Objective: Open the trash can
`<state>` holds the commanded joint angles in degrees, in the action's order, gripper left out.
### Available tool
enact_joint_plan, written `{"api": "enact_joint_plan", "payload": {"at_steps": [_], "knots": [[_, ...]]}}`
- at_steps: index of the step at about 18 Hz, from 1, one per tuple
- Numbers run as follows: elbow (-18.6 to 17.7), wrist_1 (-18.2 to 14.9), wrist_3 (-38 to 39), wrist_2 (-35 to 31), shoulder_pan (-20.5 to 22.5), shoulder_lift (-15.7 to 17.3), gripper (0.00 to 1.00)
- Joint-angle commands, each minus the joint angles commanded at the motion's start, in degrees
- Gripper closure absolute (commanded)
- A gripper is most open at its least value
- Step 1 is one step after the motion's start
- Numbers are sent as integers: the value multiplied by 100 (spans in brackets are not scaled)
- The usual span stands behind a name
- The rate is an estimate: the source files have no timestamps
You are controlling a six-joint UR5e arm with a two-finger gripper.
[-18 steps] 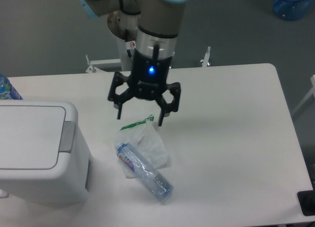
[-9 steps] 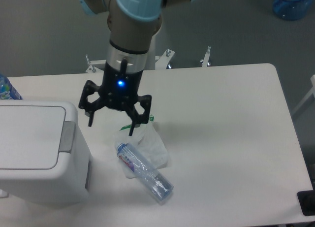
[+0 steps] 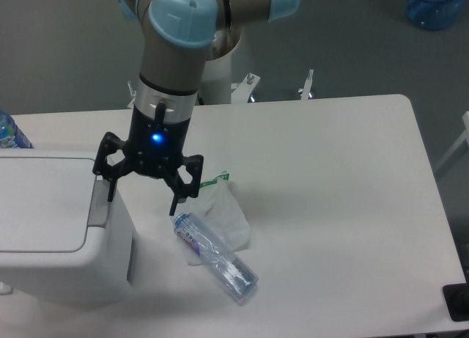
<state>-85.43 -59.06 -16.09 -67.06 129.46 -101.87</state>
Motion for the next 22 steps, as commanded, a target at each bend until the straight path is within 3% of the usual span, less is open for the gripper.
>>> {"api": "enact_joint_plan", "payload": {"at_steps": [22], "knots": [[-61, 0, 106, -9, -53, 0, 0]]}}
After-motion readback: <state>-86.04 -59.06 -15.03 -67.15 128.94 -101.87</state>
